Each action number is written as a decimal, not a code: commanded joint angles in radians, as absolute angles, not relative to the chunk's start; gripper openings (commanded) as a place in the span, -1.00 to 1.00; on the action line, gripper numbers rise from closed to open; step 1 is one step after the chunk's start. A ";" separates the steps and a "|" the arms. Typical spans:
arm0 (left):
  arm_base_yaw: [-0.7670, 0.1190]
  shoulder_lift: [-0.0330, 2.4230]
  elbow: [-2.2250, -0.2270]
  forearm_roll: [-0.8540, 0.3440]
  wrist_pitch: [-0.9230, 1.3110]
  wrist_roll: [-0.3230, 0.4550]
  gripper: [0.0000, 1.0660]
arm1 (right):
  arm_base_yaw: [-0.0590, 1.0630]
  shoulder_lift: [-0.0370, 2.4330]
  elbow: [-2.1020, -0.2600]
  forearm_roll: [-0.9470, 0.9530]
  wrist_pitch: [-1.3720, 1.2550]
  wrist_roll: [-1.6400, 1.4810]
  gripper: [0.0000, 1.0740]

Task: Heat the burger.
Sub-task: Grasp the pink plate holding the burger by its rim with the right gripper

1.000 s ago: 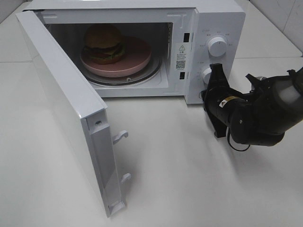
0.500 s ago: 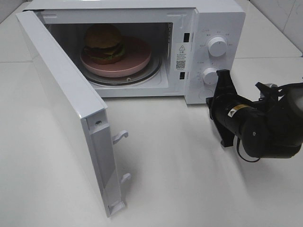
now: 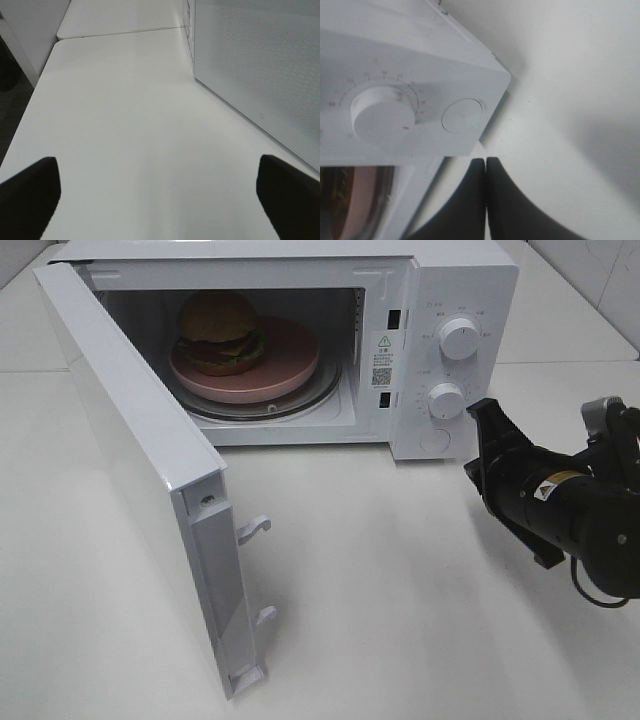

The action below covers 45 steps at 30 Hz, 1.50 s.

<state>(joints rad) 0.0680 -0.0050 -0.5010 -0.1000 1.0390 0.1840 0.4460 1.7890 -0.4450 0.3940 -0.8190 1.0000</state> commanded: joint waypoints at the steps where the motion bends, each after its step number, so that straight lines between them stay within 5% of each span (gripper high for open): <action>1: 0.068 -0.026 -0.498 -0.106 1.036 0.181 0.89 | 0.446 1.686 -0.434 0.391 -0.642 0.752 -1.00; 19: 0.068 -0.026 -0.498 -0.106 1.036 0.181 0.89 | 0.446 1.450 -0.559 0.464 0.178 -0.193 -0.93; 24: 0.068 -0.026 -0.498 -0.106 1.036 0.181 0.89 | 0.446 1.450 -0.609 0.457 0.205 -0.377 -0.60; 25: 0.068 -0.026 -0.498 -0.106 1.036 0.181 0.89 | 0.446 1.450 -0.618 0.457 0.208 -0.401 -0.45; 26: 0.068 -0.026 -0.498 -0.106 1.036 0.181 0.89 | 0.446 1.450 -0.644 0.457 0.230 -0.461 -0.10; 27: 0.068 -0.026 -0.498 -0.106 1.036 0.181 0.89 | 0.446 1.450 -0.644 0.457 0.230 -0.461 -0.10; 28: 0.068 -0.026 -0.498 -0.106 1.036 0.181 0.89 | 0.446 1.450 -0.676 0.457 0.280 -0.515 0.25; 30: 0.068 -0.026 -0.498 -0.106 1.036 0.181 0.89 | 0.446 1.451 -0.690 0.457 0.320 -0.548 0.40; 31: 0.068 -0.026 -0.498 -0.106 1.036 0.181 0.89 | 0.446 1.454 -0.722 0.447 0.411 -0.648 0.72; 34: 0.068 -0.026 -0.498 -0.106 1.036 0.181 0.89 | 0.446 1.454 -0.757 0.422 0.492 -0.773 0.89; 45: 0.068 -0.026 -0.498 -0.106 1.036 0.181 0.89 | 0.446 1.454 -0.866 0.301 0.653 -1.075 0.83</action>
